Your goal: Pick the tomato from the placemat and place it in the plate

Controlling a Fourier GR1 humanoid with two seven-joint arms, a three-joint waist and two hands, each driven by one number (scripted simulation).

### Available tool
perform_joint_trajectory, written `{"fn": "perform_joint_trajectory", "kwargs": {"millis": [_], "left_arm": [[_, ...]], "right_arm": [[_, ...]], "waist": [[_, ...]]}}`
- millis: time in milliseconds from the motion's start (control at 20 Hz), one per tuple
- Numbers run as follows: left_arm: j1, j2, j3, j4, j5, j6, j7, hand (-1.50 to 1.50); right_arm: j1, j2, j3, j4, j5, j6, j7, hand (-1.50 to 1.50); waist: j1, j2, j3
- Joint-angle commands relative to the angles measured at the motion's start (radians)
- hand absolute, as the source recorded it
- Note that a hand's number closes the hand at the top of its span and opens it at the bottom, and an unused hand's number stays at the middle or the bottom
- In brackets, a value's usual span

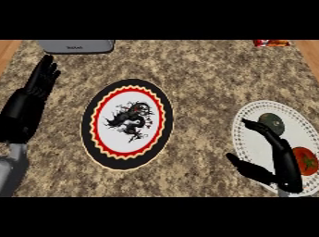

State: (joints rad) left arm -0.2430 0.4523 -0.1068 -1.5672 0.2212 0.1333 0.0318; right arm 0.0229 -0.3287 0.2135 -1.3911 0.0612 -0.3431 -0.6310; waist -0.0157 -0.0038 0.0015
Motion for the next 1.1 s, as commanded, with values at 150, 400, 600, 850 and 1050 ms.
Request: {"fn": "perform_joint_trajectory", "kwargs": {"millis": [150,400,600,850,1050], "left_arm": [[0.006,-0.010,0.038,0.021,0.008,-0.054,-0.010,0.00],[-0.038,0.024,0.053,-0.038,0.007,-0.044,0.084,0.00],[-0.017,0.007,0.045,-0.032,-0.015,-0.026,0.060,0.00],[-0.028,0.001,0.045,-0.025,-0.007,-0.045,0.047,0.00],[-0.069,-0.017,0.035,0.007,-0.025,-0.032,0.066,0.00]], "right_arm": [[0.185,-0.003,-0.090,-0.169,-0.052,-0.026,-0.200,-1.50],[0.232,-0.189,-0.150,-0.297,0.094,-0.095,0.076,-1.50],[0.340,-0.325,-0.176,-0.355,0.192,-0.066,0.320,-1.50],[0.395,-0.470,-0.151,-0.442,0.346,0.040,0.645,-1.50],[0.393,-0.531,-0.096,-0.537,0.389,0.194,0.881,-1.50]], "waist": [[0.002,0.001,-0.002],[-0.003,-0.001,-0.005],[-0.007,0.001,-0.008],[0.008,0.007,-0.010],[0.011,0.011,-0.007]]}}
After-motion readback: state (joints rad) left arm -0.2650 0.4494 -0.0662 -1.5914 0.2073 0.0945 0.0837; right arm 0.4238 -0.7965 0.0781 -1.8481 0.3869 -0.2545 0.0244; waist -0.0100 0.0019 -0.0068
